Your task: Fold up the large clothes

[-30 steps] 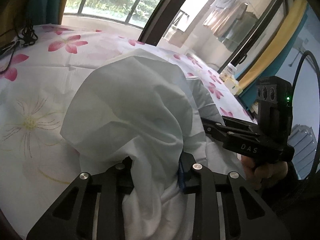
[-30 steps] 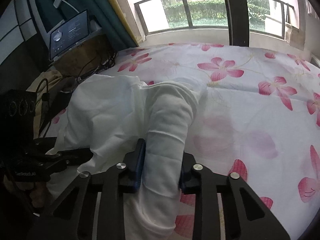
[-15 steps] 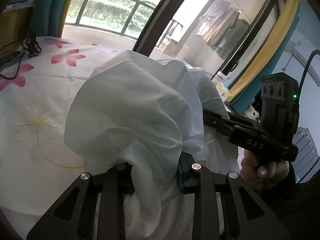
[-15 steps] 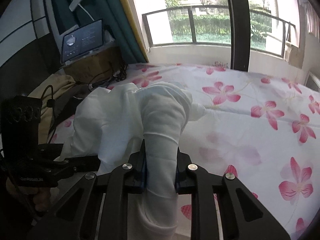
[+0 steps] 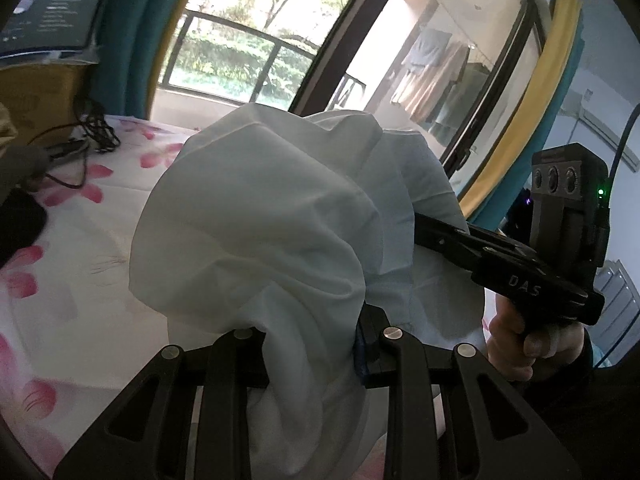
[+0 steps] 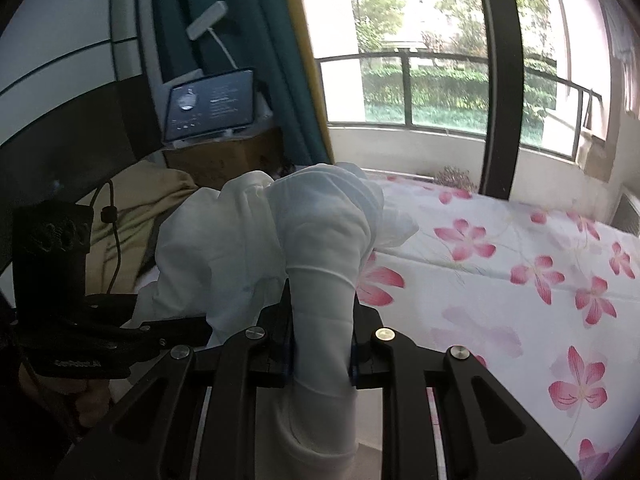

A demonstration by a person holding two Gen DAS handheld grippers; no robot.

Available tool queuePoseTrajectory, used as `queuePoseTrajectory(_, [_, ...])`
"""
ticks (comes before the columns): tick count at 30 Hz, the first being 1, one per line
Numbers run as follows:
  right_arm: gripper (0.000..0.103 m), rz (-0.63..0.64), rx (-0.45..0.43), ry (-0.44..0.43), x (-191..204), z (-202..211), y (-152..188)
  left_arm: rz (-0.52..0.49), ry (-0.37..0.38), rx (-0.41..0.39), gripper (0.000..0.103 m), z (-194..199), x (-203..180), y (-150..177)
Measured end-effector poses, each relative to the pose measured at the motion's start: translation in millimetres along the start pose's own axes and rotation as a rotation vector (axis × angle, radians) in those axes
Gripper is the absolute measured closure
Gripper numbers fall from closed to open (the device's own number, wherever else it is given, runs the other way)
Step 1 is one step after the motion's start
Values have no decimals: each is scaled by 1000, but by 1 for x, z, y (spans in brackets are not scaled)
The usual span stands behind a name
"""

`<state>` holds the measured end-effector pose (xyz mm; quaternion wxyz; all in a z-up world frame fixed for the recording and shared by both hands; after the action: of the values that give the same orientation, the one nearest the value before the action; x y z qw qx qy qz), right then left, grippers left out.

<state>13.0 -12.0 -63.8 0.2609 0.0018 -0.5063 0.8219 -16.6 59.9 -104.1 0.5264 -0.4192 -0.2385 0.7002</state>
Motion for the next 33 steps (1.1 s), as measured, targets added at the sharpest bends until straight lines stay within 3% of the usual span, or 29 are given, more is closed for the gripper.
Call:
queuePoseTrajectory(18, [83, 100, 0, -102, 101, -29, -8, 40, -122, -69, 74, 80, 71, 17])
queuePoseTrajectory(26, [83, 115, 12, -136, 135, -55, -9, 16, -189, -62, 74, 94, 103, 16])
queuePoseTrajectory(33, [83, 62, 30, -134, 139, -81, -5, 6, -217, -17, 74, 83, 128, 15])
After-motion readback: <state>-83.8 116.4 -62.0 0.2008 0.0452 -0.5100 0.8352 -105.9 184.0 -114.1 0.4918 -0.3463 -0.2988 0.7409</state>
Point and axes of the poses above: each gripper's, at about its wrist camera, not at the fingertips, and z roughly against the way its jaws point, x to its left, y to its underside, the point moved 9 cm from there along -z, roughly the way its jaws point, and after that the axes turned 11 degrees about -y, right-handed, at the moved point
